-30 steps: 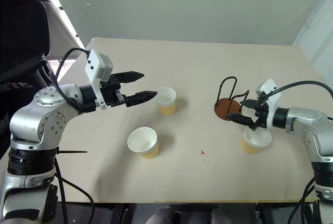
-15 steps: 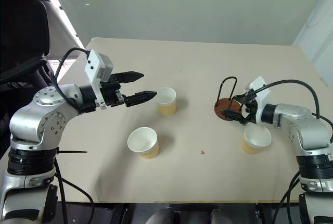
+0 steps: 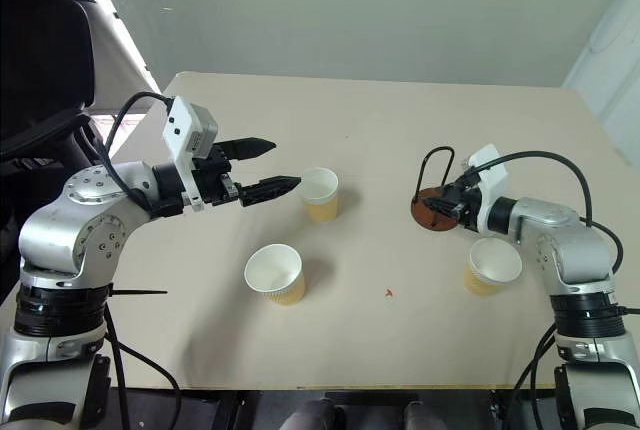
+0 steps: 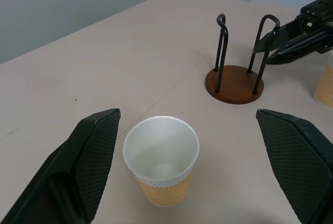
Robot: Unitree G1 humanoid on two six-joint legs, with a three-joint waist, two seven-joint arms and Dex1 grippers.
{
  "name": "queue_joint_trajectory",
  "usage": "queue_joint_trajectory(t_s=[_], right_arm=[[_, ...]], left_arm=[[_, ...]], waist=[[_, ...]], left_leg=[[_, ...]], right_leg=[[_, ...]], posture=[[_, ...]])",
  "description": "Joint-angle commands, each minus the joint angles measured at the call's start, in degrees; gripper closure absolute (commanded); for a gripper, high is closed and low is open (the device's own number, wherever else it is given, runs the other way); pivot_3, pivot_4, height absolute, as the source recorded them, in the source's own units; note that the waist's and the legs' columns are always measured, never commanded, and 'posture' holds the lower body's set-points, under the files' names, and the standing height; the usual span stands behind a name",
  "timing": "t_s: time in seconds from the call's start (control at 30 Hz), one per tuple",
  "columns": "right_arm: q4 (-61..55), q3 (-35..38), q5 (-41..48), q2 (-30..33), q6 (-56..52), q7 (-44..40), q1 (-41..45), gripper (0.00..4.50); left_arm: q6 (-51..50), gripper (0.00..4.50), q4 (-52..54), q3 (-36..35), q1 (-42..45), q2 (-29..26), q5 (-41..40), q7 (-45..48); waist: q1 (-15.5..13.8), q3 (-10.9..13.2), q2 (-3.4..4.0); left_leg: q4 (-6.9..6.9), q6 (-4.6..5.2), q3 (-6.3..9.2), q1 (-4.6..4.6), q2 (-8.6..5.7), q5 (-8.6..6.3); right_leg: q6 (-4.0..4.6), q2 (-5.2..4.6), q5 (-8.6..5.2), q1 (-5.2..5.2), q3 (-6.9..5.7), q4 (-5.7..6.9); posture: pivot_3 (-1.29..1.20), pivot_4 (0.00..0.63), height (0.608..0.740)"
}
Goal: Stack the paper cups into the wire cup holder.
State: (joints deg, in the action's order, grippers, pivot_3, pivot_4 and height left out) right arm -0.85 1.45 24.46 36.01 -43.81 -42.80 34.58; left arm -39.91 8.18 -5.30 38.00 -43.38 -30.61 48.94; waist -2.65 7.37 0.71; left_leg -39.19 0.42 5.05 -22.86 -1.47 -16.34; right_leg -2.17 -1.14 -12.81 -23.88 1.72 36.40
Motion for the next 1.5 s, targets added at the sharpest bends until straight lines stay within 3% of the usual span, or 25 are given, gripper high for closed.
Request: queue_joint_trajectory(t_s=[0.03,0.07,0.37,0.53,1.0,1.3,1.5], right_arm=[[-2.9,1.0,0.3,0.1,-0.6,0.9,1.0,4.24],[-3.1,1.1,0.5,0.1,-0.8,0.8,0.9,4.47],[-7.6,1.3,3.5,3.0,-2.5,-4.4,1.7,4.47],[-16.4,0.5,7.8,7.3,-4.7,-10.5,1.4,4.47],[-32.4,-4.2,14.3,14.0,-7.9,-16.8,-1.1,4.47],[-34.7,-6.9,14.6,14.4,-6.8,-17.5,-2.3,4.47],[-34.7,-8.7,13.6,14.2,-5.4,-17.8,-2.7,4.47]], left_arm=[[1.1,0.00,0.7,-0.6,0.1,-0.6,0.3,0.7],[1.0,0.00,0.8,-0.6,0.0,-0.6,0.3,0.8],[-1.3,0.00,3.3,0.6,-1.5,-4.0,-1.2,6.0],[-3.7,0.00,5.5,1.3,-0.6,-7.9,-3.9,11.5],[-7.2,0.00,11.7,3.5,-0.6,-12.9,-8.3,20.9],[-5.6,0.00,12.6,5.8,-0.4,-18.9,-7.6,27.6],[-6.0,0.00,13.2,5.9,-0.1,-18.8,-8.1,27.4]], waist=[[0.0,0.0,0.00],[0.0,0.0,0.00],[0.1,0.0,-0.01],[0.1,0.0,-0.01],[0.1,0.0,-0.02],[0.5,0.0,-0.02],[0.6,0.0,-0.02]], left_leg=[[0.00,0.00,0.00,0.00,0.00,0.00],[0.00,0.00,0.00,0.00,0.00,0.00],[0.03,-0.01,0.00,-0.02,0.01,0.00],[0.10,-0.01,0.01,-0.10,0.01,0.00],[0.09,-0.01,0.04,-0.10,0.03,0.00],[0.11,0.00,0.06,-0.09,0.04,0.00],[0.11,0.00,0.08,-0.09,0.05,0.00]], right_leg=[[0.00,0.00,0.00,0.00,0.00,-0.01],[0.00,0.00,0.00,0.00,0.00,-0.01],[0.00,0.00,0.00,-0.01,-0.01,-0.04],[0.00,0.01,0.00,-0.06,-0.03,-0.15],[0.00,0.00,0.00,-0.02,-0.02,-0.26],[0.00,0.01,0.00,-0.02,-0.02,-0.26],[0.00,0.00,0.00,-0.02,-0.02,-0.26]], posture=[[0.00,0.150,0.740],[0.00,0.150,0.740],[0.00,0.150,0.740],[0.00,0.150,0.740],[0.00,0.150,0.740],[0.00,0.150,0.740],[0.00,0.150,0.740]])
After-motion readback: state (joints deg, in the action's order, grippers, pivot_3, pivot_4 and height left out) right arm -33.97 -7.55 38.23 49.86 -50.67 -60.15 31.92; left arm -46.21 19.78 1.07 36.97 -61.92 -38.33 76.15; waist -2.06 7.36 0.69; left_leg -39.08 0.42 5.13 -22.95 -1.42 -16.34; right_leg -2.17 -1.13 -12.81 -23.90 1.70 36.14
